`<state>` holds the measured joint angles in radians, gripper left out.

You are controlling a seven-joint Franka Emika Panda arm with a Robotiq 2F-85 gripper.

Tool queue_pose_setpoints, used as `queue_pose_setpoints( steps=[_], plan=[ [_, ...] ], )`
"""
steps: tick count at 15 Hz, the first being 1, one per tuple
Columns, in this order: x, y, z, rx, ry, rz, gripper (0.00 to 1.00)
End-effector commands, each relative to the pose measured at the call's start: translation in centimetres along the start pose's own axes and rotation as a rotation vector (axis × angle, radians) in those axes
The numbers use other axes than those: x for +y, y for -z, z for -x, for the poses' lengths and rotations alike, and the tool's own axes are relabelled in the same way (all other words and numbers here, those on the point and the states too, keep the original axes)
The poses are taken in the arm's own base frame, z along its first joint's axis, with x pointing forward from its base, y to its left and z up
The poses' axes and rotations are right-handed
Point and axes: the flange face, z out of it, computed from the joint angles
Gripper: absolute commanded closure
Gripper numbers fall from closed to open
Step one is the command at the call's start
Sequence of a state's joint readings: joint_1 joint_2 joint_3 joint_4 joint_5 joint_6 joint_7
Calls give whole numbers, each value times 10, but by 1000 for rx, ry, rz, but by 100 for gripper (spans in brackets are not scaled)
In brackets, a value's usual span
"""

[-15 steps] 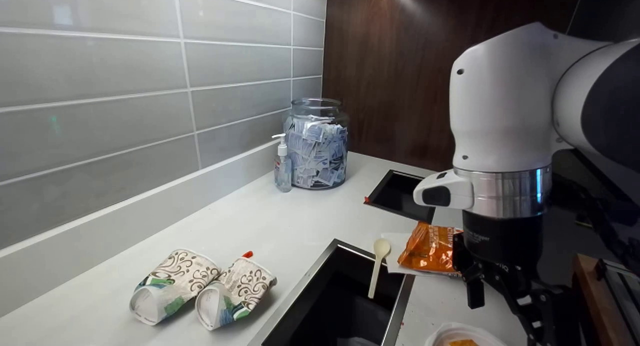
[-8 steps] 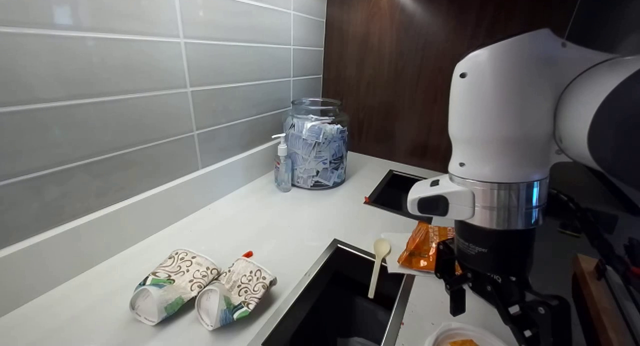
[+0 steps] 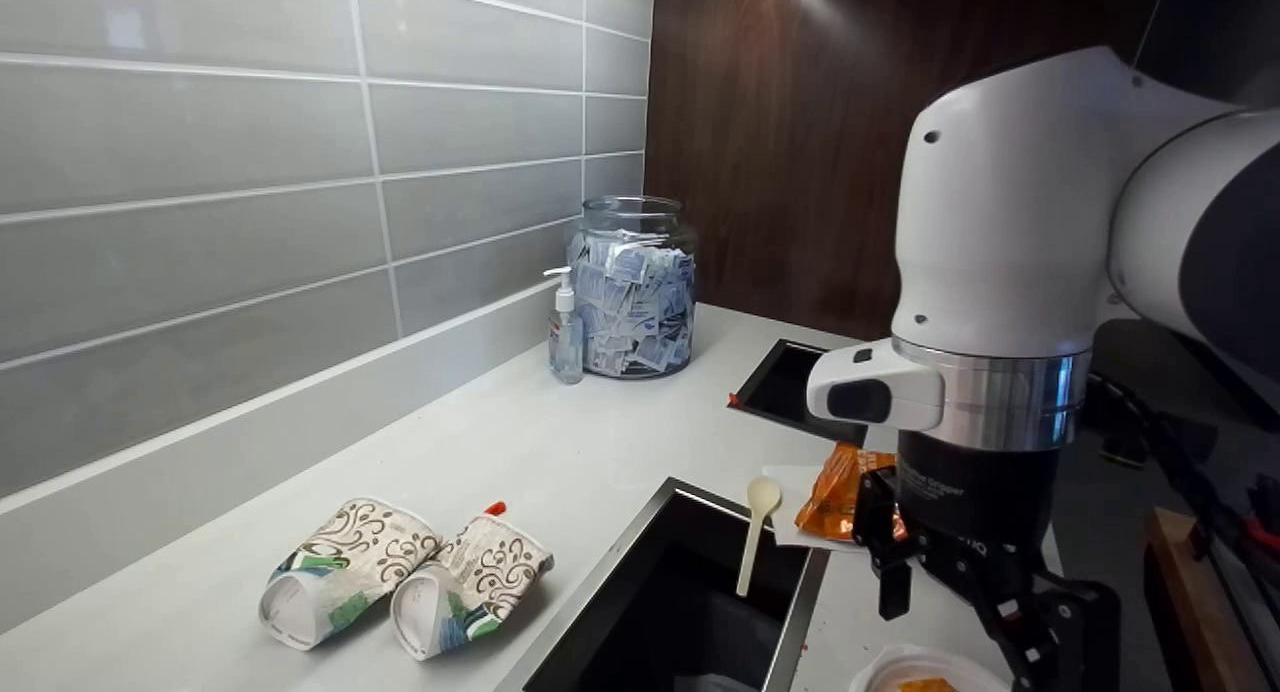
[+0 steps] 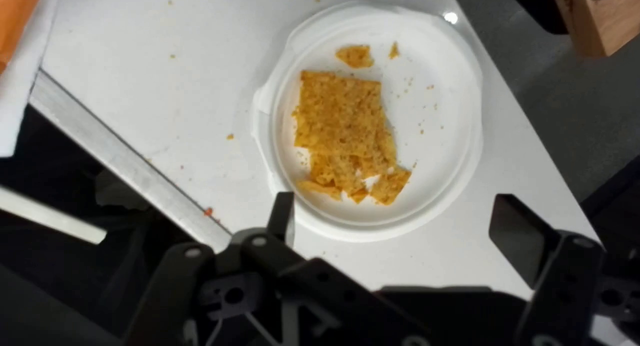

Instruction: Pour the contents from the white plate into the left bin

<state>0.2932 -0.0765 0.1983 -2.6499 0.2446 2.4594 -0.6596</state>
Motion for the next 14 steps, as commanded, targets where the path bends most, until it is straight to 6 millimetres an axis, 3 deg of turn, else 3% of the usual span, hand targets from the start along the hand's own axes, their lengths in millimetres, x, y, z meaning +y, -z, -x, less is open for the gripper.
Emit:
queue_pose_setpoints(
  steps=[1,6,14],
  plan=[
    [0,8,-6,75,31,91,0],
    [7,10,-9,144,35,135,0],
    [19,-2,3,192,-11,187,0]
  ],
)
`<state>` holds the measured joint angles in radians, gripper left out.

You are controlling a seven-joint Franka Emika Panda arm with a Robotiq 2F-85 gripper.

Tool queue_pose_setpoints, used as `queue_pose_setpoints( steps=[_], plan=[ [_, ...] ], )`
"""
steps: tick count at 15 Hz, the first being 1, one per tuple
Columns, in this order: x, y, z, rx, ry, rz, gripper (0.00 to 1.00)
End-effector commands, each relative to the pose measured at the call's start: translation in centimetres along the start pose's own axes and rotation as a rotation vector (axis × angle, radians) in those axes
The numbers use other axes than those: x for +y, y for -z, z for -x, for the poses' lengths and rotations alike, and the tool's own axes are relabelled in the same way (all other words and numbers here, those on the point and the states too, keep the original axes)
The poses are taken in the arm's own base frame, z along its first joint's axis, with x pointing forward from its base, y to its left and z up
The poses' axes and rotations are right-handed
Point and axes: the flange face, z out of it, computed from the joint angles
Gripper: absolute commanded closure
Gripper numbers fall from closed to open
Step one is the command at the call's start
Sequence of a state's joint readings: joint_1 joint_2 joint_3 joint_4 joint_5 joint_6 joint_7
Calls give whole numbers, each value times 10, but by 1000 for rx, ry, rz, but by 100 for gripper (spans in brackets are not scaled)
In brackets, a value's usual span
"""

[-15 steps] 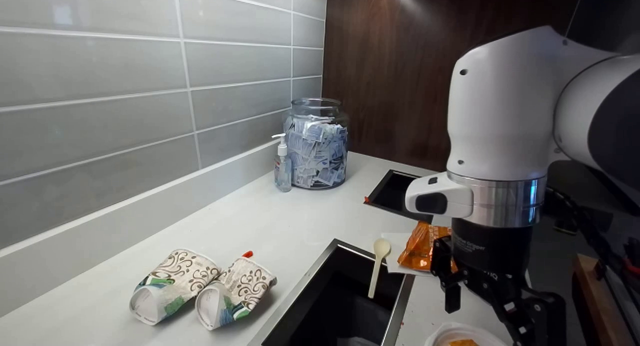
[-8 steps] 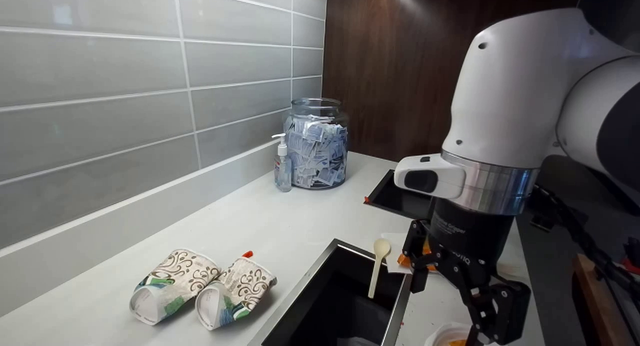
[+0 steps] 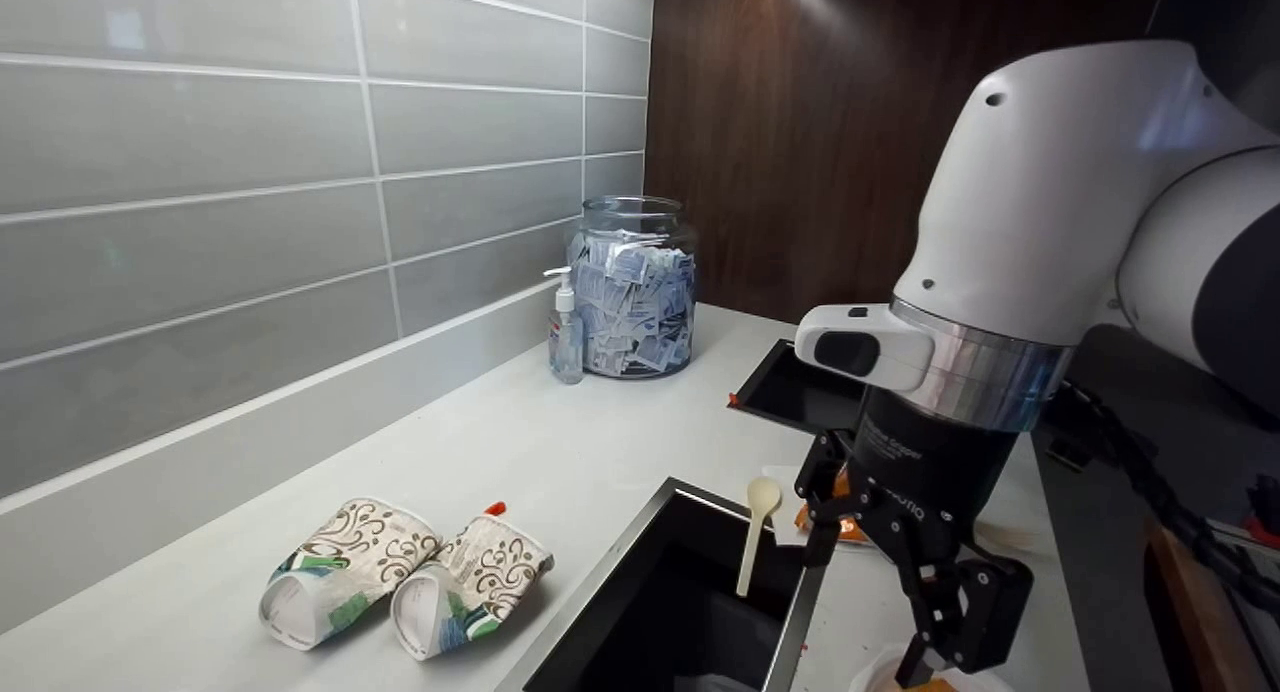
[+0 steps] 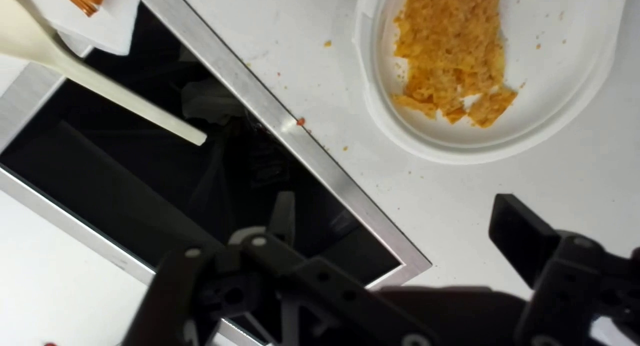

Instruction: Pour the contents from the white plate into the left bin

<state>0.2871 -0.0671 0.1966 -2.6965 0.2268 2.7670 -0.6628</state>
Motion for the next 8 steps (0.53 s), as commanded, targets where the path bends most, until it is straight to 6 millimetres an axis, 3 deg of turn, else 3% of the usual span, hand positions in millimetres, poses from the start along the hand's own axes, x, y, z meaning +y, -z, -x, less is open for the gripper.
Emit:
queue_pose_setpoints(
  steps=[1,8],
  plan=[
    [2,-13,13,0,-17,23,0],
    [20,-30,39,-61,-63,32,0]
  ],
)
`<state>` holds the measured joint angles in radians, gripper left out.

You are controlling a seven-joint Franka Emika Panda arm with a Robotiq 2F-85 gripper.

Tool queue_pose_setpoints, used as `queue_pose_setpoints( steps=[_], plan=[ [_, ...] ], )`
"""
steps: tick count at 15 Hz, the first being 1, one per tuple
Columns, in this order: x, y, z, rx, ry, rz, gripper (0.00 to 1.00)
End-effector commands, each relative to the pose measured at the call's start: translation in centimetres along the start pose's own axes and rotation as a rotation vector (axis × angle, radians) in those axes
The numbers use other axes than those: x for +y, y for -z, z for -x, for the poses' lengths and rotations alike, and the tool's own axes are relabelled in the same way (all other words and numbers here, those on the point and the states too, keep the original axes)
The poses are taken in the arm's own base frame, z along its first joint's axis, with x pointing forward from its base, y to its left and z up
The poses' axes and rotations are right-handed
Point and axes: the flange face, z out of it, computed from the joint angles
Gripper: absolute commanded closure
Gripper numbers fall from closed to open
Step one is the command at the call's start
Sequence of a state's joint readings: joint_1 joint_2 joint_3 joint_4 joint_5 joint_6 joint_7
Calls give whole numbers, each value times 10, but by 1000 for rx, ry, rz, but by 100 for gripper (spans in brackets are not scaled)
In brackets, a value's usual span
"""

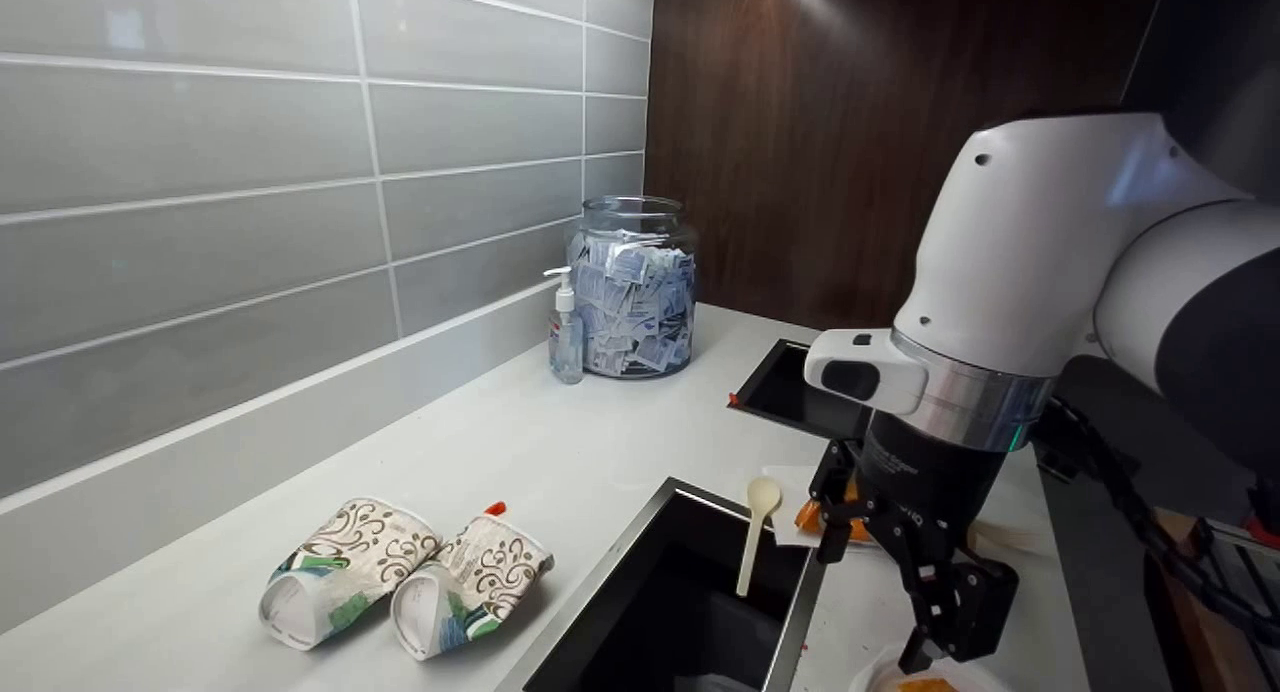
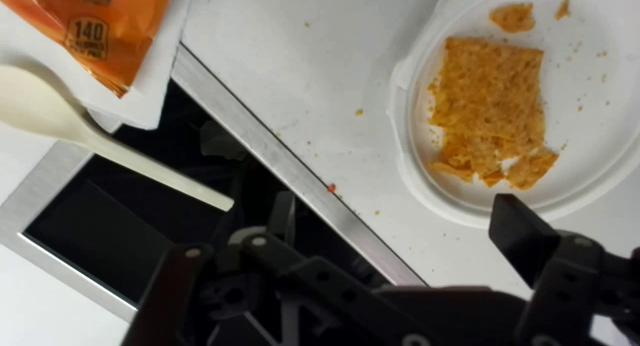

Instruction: Pour the contents from the white plate into the left bin

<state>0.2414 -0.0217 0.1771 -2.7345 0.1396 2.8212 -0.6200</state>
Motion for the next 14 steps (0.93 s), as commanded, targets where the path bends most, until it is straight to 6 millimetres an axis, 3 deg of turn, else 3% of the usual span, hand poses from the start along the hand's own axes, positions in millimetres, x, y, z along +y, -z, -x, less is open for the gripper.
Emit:
queue_pose_setpoints(
  steps=[1,14],
  plan=[
    [8,-10,13,-22,-42,12,0],
    [9,-40,24,-65,-119,-8,0]
  ],
)
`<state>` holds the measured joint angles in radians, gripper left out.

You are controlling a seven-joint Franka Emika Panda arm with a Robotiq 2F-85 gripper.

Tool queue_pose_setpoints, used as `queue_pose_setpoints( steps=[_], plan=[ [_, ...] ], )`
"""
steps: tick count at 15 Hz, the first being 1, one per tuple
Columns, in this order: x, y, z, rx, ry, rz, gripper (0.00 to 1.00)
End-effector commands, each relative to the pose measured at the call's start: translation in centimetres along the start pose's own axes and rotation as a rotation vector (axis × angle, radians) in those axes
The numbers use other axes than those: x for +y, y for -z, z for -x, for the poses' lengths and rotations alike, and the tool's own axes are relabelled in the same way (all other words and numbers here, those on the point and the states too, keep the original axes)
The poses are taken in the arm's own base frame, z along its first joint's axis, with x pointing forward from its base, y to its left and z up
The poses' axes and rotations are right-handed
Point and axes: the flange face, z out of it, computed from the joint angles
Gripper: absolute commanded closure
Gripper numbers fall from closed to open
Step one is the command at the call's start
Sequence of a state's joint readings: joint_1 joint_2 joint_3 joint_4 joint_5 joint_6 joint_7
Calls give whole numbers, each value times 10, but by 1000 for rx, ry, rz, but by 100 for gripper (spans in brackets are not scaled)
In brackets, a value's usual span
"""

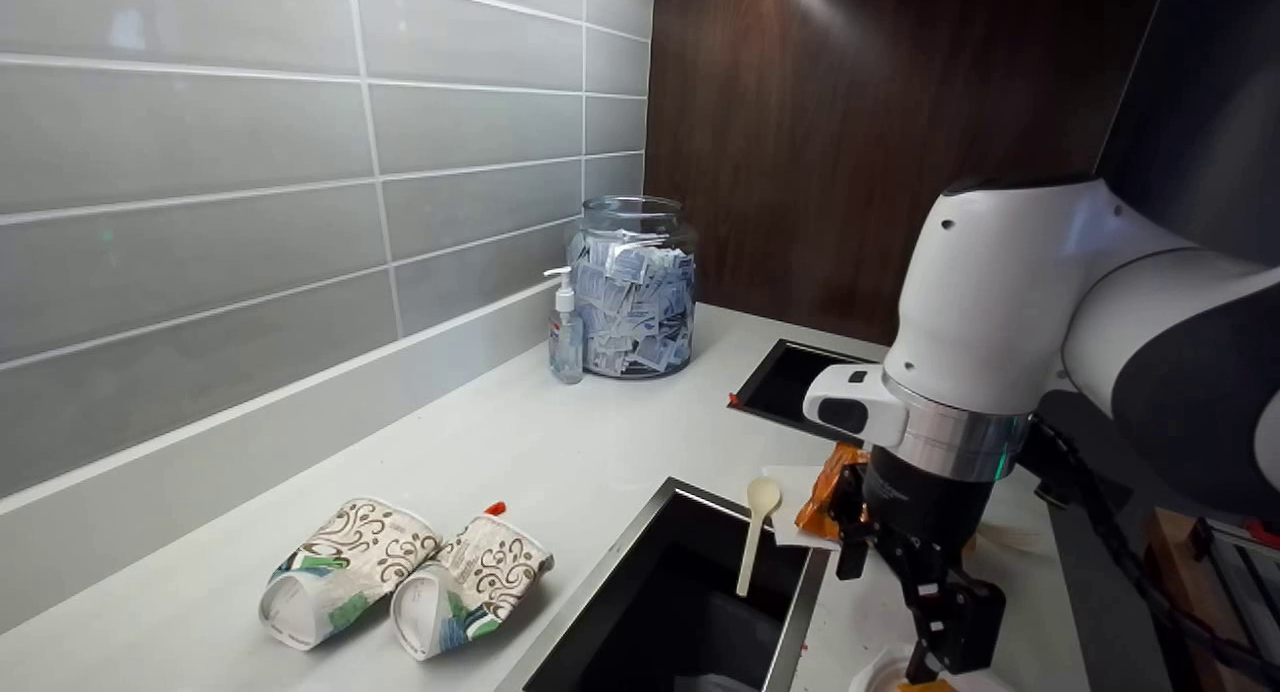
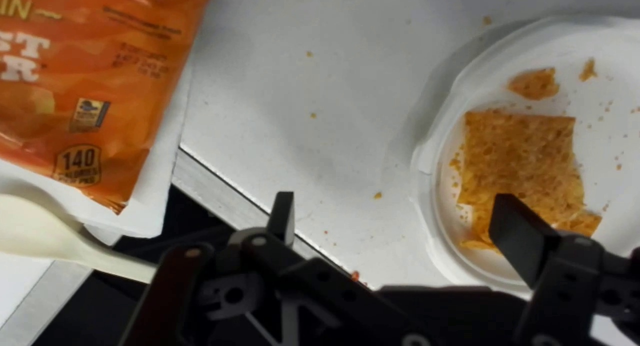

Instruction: Pour the contents from the white plate into the left bin

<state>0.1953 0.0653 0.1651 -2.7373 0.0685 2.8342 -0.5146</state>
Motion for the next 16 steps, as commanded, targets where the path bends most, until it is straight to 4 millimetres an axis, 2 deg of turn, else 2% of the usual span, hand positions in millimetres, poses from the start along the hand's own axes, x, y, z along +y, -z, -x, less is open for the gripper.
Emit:
queue_pose_setpoints(
  steps=[1,3,6,7,9,10,11,13,15,16],
  plan=[
    [-1,-10,2,13,-23,15,0],
    [0,-12,2,18,-30,17,3],
    [0,-14,2,22,-34,18,24],
    [0,-14,2,21,-36,17,36],
    [0,-14,2,19,-39,17,45],
    [0,-14,3,18,-40,16,43],
    [0,-14,3,19,-43,16,18],
    [0,-10,1,21,-44,17,17],
    [-2,-5,-2,27,-36,22,3],
    [-5,-2,-6,34,-30,23,0]
  ],
)
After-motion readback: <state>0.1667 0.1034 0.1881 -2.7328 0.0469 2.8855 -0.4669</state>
